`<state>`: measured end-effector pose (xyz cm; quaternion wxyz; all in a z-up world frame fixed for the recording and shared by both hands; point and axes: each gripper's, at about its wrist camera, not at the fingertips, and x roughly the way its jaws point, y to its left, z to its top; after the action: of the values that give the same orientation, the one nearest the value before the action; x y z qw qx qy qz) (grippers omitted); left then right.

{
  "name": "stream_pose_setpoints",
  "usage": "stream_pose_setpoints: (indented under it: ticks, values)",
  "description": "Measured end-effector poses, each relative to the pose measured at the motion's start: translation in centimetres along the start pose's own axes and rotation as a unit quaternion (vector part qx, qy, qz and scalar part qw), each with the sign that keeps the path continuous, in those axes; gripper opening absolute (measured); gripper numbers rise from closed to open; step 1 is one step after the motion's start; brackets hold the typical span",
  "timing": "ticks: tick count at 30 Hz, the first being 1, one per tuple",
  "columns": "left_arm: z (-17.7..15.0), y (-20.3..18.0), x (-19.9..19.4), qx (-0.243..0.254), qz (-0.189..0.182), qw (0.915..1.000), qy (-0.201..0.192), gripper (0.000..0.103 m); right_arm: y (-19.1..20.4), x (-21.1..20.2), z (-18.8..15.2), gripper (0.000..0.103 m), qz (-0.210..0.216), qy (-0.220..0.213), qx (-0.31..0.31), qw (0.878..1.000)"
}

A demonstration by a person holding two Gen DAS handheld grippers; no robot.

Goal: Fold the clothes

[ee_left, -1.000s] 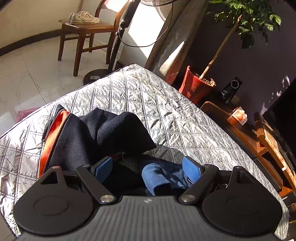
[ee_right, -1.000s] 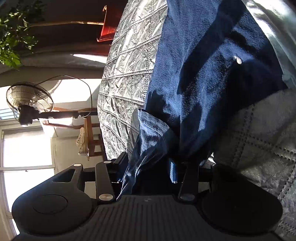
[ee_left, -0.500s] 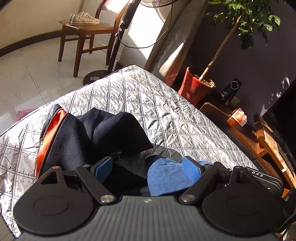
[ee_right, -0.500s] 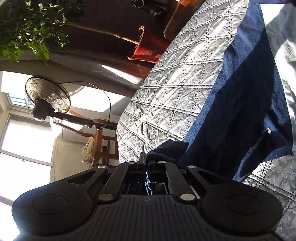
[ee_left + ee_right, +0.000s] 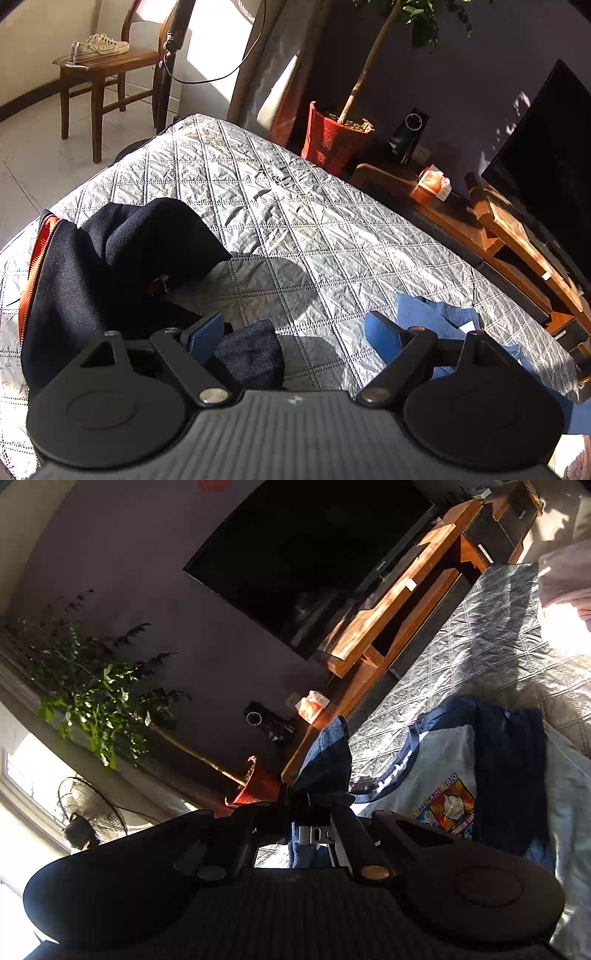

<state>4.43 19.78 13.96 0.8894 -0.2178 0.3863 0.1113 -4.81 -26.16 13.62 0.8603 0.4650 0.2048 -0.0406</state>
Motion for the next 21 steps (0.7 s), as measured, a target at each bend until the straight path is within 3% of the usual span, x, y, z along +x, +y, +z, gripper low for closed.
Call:
stream_pose_setpoints:
  ticks: [4,7,12,18,21]
  values:
    - [-1.1,-2.2,0.7,0.032,-0.009,0.9993,0.020,0.082,-6.0,-1.0,-2.1,0.001,-0.058,0.036,0.035,0.997]
    - [-2.0,-4.0,1.3,0.054,-0.010,0.9979,0.035,0.082,-7.8,-1.4,-3.4,0.001,-0.063,0.058,0.035,0.996]
    - [-3.3,-6.5,1.9,0.076,-0.016,0.9958,0.049,0.087,-7.1,-1.6,-3.4,0.002,-0.070,0.067,-0.034,0.995]
    - [-4.3,-8.3,2.3,0.097,-0.015,0.9938,0.053,0.087,-6.4,-2.1,-2.0,0.002,-0.061,0.064,-0.062,0.994]
    - [-4.0,-7.8,2.5,0.082,0.000,0.9954,0.049,0.087,-4.8,-2.5,-0.6,0.002,-0.042,0.055,-0.081,0.994]
